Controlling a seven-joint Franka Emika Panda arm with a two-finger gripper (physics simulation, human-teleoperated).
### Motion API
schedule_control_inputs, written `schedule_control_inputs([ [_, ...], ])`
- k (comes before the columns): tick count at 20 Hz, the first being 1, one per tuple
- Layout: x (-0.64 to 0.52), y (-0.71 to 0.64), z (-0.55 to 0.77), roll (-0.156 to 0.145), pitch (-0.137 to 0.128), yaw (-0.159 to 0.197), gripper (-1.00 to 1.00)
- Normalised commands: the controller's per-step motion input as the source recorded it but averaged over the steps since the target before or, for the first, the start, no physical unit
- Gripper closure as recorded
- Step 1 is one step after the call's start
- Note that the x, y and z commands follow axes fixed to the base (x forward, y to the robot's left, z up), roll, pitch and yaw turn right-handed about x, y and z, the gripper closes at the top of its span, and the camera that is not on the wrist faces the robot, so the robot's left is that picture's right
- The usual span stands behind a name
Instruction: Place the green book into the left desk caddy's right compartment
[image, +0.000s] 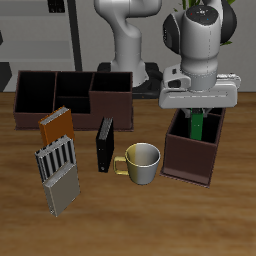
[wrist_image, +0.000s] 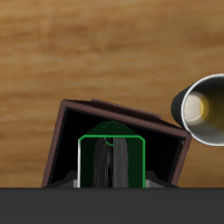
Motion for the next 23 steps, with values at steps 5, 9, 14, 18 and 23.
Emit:
schedule_control_inputs([
  [5, 0.12, 0.1, -0.4, 0.04, 0.089, 0.009, 1.0],
  [9, 0.03, 0.02, -0.12, 0.001, 0.036, -0.03, -1.0],
  [14, -0.01, -0.03, 0.09, -0.001, -0.008, -0.005, -1.0],
  [18, -0.07, -0.03, 0.09, 0.023, -0.007, -0.001, -1.0],
  [23, -0.24, -0.38, 0.14, 0.016, -0.019, 0.191, -1.0],
])
